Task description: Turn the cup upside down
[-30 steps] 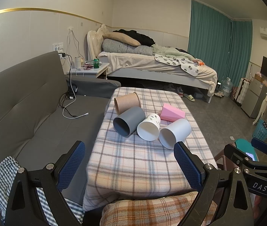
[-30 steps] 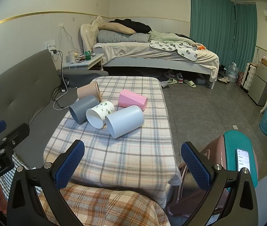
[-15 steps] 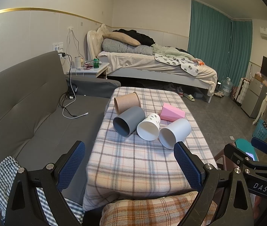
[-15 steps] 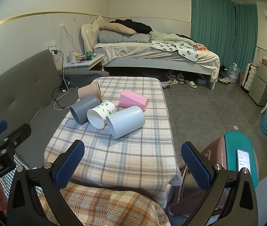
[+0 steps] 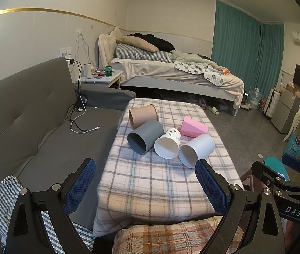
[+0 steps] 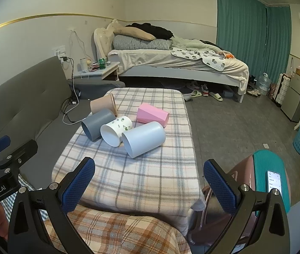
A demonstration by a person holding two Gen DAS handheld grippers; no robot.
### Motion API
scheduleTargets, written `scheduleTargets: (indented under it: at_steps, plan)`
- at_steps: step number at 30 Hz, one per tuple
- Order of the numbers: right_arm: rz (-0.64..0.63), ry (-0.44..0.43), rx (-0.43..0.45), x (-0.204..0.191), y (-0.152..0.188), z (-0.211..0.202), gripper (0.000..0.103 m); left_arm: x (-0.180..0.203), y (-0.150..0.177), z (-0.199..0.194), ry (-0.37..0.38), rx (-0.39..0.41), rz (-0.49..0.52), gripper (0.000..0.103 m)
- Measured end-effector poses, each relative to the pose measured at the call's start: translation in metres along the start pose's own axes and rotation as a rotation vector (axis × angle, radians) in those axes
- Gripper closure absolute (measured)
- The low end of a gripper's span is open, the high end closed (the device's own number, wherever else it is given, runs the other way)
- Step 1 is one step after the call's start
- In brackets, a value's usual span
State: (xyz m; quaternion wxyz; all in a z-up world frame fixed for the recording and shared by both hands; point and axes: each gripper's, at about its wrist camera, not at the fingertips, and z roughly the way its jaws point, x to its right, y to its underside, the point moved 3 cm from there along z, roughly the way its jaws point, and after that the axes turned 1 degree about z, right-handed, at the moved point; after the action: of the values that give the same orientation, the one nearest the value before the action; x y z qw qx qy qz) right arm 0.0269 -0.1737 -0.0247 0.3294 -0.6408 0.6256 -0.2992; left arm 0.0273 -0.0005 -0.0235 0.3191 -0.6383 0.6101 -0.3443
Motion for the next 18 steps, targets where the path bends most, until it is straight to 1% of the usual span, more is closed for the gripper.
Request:
scheduleTargets:
  at_steps: [18]
  plan:
    - [0.0,-0.023,-0.017,-0.0004,0.0038,0.0043,0.0,0.0011,0.0017,-0.0019,0.004,-0.012,-0.003,0.005]
